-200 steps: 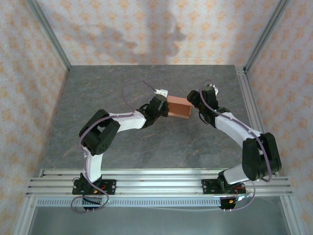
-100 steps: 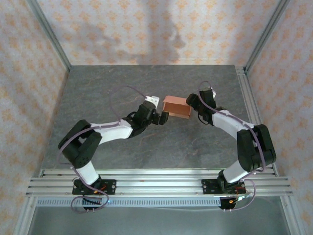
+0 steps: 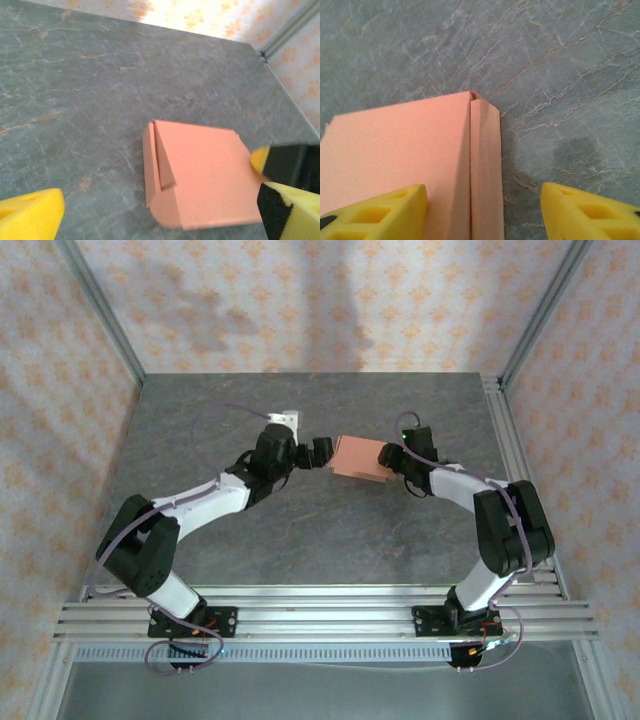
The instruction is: Fold the paper box
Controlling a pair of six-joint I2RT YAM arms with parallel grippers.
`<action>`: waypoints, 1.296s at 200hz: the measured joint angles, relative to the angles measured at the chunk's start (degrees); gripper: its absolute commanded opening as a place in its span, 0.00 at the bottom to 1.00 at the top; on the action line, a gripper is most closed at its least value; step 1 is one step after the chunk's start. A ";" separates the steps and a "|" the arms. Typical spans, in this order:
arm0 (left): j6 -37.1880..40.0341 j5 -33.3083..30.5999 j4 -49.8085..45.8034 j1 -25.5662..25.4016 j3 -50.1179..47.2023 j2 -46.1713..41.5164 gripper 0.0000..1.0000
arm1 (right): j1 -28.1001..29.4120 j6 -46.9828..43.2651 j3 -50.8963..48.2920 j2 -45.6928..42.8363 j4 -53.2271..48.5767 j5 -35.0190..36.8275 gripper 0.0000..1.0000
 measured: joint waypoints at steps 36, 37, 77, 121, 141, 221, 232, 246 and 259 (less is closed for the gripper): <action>-4.39 3.67 -4.52 2.10 5.99 5.86 1.00 | -1.03 -2.14 1.29 3.37 0.02 -2.29 0.54; -4.42 3.74 -4.66 2.10 6.14 5.97 1.00 | -1.07 -2.23 1.40 3.45 0.02 -2.43 0.54; -4.74 7.65 -15.10 2.12 18.43 16.00 0.89 | -1.88 -4.59 4.28 5.92 0.00 -6.45 0.51; -5.49 12.61 -21.05 2.93 24.28 25.18 0.67 | -1.90 -8.31 7.82 8.09 -2.43 -12.98 0.49; -5.95 13.88 -23.15 3.56 24.30 26.82 0.58 | -1.92 -9.33 9.03 8.96 -3.39 -15.10 0.50; -4.59 17.14 -25.38 4.11 27.74 27.63 0.66 | -1.92 -9.68 9.11 9.55 -3.52 -20.02 0.50; -4.07 17.29 -25.88 4.09 29.27 28.37 0.66 | -1.92 -9.66 9.11 9.99 -3.32 -20.20 0.49; -2.97 17.31 -26.16 4.11 31.04 29.49 0.65 | -1.92 -9.44 9.11 10.49 -2.78 -20.68 0.48; -2.36 17.51 -26.56 4.11 32.26 30.62 0.63 | -1.92 -9.05 9.14 10.67 -2.08 -21.16 0.48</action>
